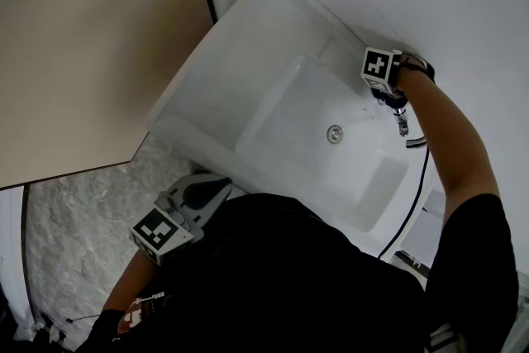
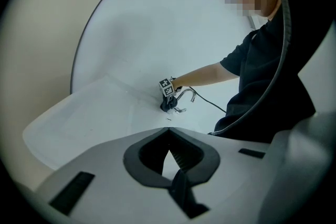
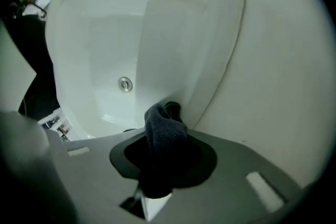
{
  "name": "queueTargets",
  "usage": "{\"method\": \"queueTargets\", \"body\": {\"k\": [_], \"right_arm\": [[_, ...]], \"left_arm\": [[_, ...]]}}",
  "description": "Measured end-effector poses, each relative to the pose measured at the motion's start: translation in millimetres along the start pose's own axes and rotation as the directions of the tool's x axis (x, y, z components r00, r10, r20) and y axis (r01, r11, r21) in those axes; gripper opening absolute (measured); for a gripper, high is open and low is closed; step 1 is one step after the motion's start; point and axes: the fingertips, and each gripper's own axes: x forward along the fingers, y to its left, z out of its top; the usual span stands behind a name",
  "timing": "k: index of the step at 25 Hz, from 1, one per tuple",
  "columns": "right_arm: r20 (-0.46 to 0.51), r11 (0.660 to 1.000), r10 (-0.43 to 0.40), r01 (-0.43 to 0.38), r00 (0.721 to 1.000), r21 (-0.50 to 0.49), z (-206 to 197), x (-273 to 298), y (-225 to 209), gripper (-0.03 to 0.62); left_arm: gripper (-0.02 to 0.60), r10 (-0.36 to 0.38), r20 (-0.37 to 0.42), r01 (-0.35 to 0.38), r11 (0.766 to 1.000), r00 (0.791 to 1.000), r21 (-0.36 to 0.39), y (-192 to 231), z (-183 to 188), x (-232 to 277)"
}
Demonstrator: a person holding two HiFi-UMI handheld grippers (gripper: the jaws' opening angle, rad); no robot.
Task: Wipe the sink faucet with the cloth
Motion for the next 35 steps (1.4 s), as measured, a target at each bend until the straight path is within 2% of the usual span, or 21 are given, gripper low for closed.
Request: {"method": "queueTargets", "body": {"k": [4, 8, 11, 14, 19, 23, 25, 27, 31, 33, 34, 35], "right_arm": [[-0.086, 0.999, 0.017, -0.013, 0.996, 0.045, -9.6, 14.3, 3.0, 0.071], [-0.060, 0.970, 0.082, -0.066, 0.995, 0.235, -13.2, 17.6, -2.3, 0.070], [0.020, 0.938, 0.153, -0.152, 0.988, 0.312, -23.6, 2.6, 6.7, 0.071], [0.100, 0.915, 0.184, -0.208, 0.978, 0.347, -45.1, -21.5, 18.9, 0.071], [0.252, 0.865, 0.150, -0.250, 0.956, 0.435, -83.3, -67.0, 27.6, 0.071], [0.380, 0.818, 0.110, -0.301, 0.919, 0.491, -105.1, -100.4, 41.2, 0.071], [0.462, 0.790, 0.072, -0.333, 0.884, 0.515, -113.0, -118.6, 55.8, 0.069], [0.545, 0.765, 0.028, -0.369, 0.838, 0.528, -115.4, -135.7, 82.9, 0.069], [0.686, 0.743, -0.077, -0.417, 0.724, 0.523, -95.0, -140.4, 149.7, 0.069], [0.755, 0.737, -0.158, -0.432, 0.637, 0.520, -82.9, -135.8, 167.2, 0.071], [0.802, 0.739, -0.191, -0.455, 0.566, 0.497, -77.5, -138.9, 176.9, 0.071], [0.859, 0.741, -0.225, -0.491, 0.461, 0.457, -72.0, -148.9, 188.5, 0.071]], "left_arm": [[0.000, -0.011, -0.012, 0.011, 1.000, 1.000, 0.017, -7.4, -0.1, 6.1], [0.000, -0.001, -0.011, 0.001, 1.000, 1.000, -0.002, -4.9, -2.3, 2.5], [0.000, 0.009, 0.002, -0.008, 1.000, 1.000, -0.018, 0.2, -4.6, -2.1], [0.000, -0.003, 0.019, 0.003, 1.000, 1.000, -0.018, 3.0, 1.5, -1.3], [0.000, -0.059, 0.025, 0.058, 0.997, 0.998, 0.044, -2.2, 27.1, 3.4], [0.000, -0.100, 0.022, 0.098, 0.991, 0.995, 0.088, -7.6, 48.7, 0.1], [0.000, -0.130, 0.022, 0.127, 0.986, 0.991, 0.112, -5.5, 59.5, -1.0], [0.000, -0.176, 0.007, 0.173, 0.974, 0.984, 0.149, -4.2, 70.3, -0.6], [0.000, -0.255, -0.033, 0.256, 0.941, 0.966, 0.224, -14.7, 83.3, 1.1], [0.000, -0.293, -0.056, 0.297, 0.918, 0.955, 0.262, -27.6, 96.5, 8.7], [0.000, -0.310, -0.062, 0.315, 0.908, 0.949, 0.277, -36.6, 104.6, 13.6], [0.000, -0.326, -0.062, 0.329, 0.898, 0.943, 0.291, -46.1, 113.6, 18.3]]}}
